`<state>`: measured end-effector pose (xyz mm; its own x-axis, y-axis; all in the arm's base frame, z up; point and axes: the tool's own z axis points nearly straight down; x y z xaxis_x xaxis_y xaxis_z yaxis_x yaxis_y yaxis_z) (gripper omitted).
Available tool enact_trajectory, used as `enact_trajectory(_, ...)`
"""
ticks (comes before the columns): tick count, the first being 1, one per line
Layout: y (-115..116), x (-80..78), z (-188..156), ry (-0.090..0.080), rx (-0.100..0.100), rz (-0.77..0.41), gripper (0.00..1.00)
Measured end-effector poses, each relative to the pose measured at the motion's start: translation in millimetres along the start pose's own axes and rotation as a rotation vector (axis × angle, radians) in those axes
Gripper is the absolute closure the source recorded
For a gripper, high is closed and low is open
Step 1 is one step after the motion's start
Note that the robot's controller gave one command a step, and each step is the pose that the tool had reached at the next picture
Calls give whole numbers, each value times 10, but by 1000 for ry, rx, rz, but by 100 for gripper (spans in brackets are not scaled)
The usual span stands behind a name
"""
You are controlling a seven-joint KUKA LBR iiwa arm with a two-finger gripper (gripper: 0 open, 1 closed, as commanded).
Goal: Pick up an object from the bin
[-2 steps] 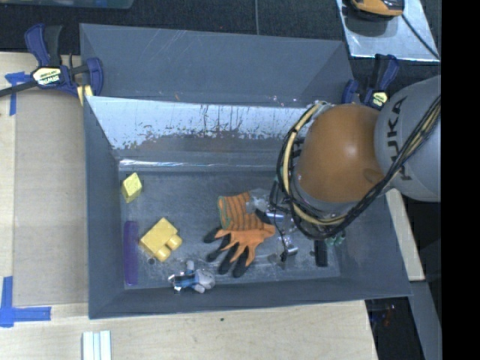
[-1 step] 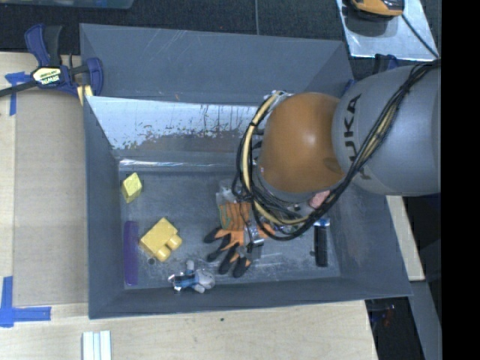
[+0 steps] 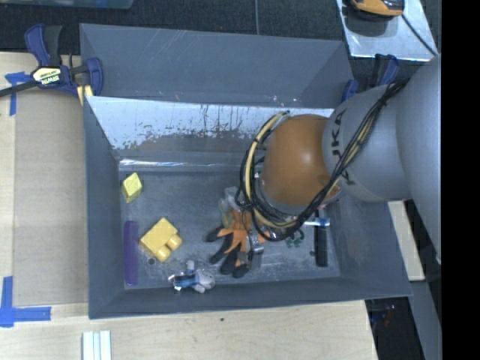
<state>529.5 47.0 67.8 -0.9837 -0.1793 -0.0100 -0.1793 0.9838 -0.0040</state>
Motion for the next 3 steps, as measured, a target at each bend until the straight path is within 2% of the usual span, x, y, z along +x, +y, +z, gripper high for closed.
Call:
enact_trajectory(1,-532,-41,-49,-22,3,-247,100)
enact_trajectory(3,-531,-41,-113,-25,4,-248,100)
